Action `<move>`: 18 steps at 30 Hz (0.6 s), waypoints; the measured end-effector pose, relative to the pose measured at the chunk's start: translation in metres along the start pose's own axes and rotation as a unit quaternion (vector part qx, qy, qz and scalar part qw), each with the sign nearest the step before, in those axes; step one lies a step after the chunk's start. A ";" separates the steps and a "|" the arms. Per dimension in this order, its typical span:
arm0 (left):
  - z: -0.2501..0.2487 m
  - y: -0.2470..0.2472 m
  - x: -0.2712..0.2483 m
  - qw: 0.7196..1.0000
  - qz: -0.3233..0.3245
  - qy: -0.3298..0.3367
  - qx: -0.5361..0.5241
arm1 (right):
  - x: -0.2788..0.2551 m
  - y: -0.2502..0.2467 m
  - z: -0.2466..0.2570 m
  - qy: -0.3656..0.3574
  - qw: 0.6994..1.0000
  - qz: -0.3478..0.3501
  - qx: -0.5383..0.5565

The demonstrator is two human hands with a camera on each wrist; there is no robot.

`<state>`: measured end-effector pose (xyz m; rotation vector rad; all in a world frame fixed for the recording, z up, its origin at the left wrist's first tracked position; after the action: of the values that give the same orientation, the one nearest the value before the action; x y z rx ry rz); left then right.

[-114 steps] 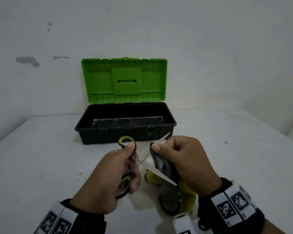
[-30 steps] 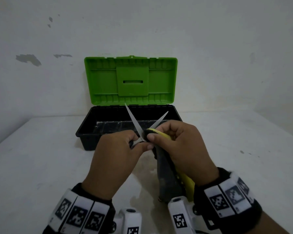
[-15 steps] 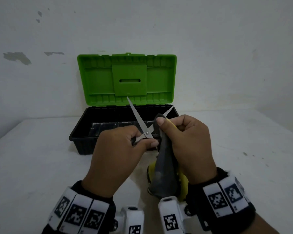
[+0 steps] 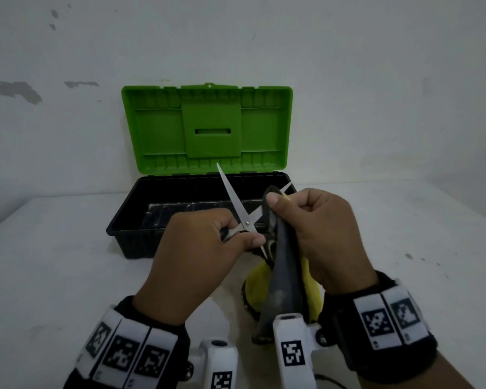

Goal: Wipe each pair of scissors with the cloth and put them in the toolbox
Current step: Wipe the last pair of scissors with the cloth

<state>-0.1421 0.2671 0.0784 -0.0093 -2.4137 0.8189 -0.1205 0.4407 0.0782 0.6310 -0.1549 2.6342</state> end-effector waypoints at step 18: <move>0.002 -0.012 0.011 0.999 -0.018 0.028 -0.041 | 0.013 0.015 0.010 0.027 0.996 0.060 0.060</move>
<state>-0.1504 0.2585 0.0897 -0.0202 -2.3865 0.6931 -0.1335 0.4300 0.0925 0.6069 -0.0199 2.7906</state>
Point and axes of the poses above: each hand's wrist, its own x-axis towards the middle knuckle, its own y-axis out of the palm, z = x × y, the point moved 1 cm from there along x, towards the middle knuckle, and after that the axes turned 9 degrees about -y, right-handed, at the moved point
